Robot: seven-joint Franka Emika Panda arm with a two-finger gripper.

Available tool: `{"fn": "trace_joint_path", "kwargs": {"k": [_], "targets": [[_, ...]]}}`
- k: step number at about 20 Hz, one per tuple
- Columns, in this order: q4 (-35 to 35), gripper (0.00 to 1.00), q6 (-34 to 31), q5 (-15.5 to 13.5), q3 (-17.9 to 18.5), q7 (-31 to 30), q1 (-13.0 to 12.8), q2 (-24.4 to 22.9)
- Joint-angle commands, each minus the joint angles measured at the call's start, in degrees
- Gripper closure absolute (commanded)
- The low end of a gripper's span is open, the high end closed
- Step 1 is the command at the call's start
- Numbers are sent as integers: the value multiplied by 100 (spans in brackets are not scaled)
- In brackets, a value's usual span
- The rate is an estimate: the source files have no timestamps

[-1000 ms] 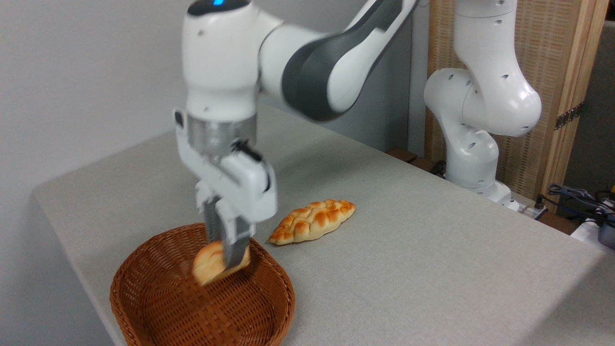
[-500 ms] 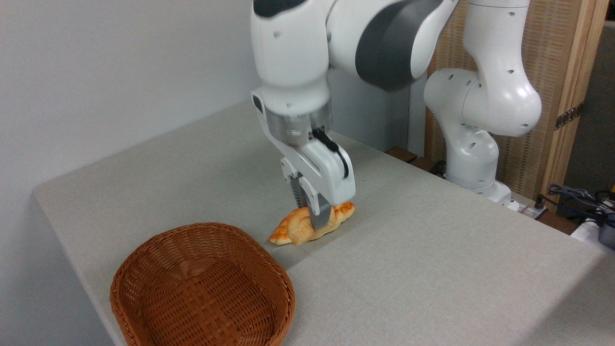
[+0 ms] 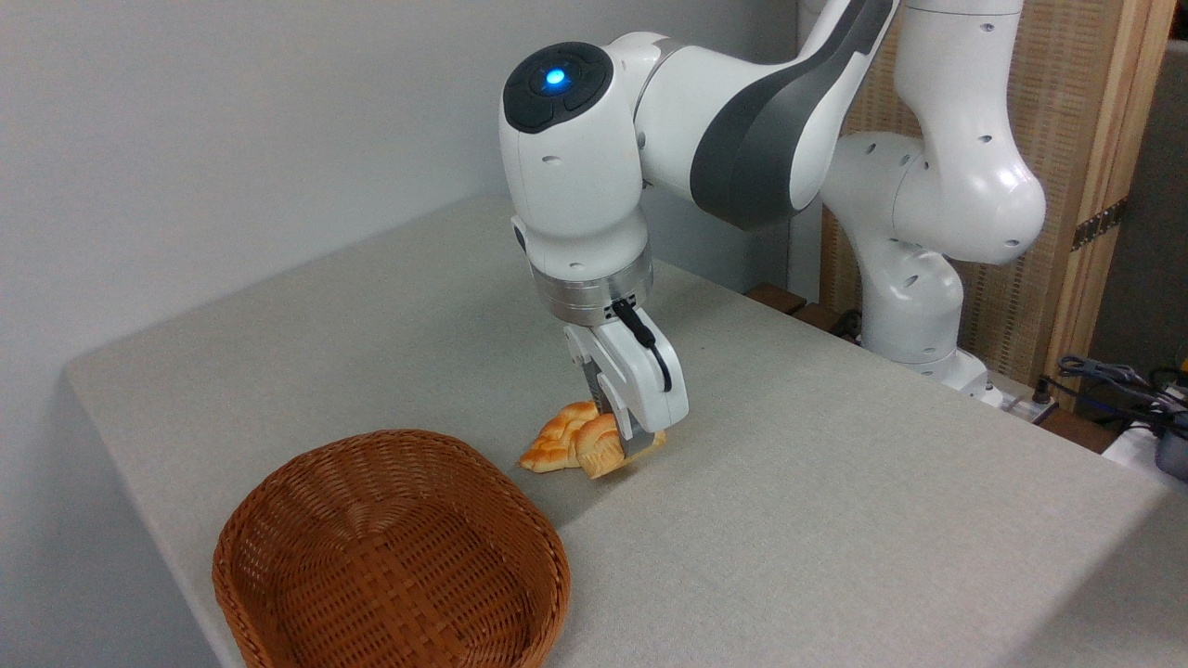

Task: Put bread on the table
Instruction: 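Lower the bun onto the table next to the braided loaf, then open the gripper and raise it away from the bun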

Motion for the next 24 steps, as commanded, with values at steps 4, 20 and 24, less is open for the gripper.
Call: {"fn": "trace_joint_path", "kwargs": {"k": [4, 20, 24], "targets": [[-45, 0, 50, 134, 105, 382, -42, -41], [1491, 0, -626, 310, 133, -555, 10, -85], [2063, 0, -661, 318, -245, -1804, 107, -41]]}}
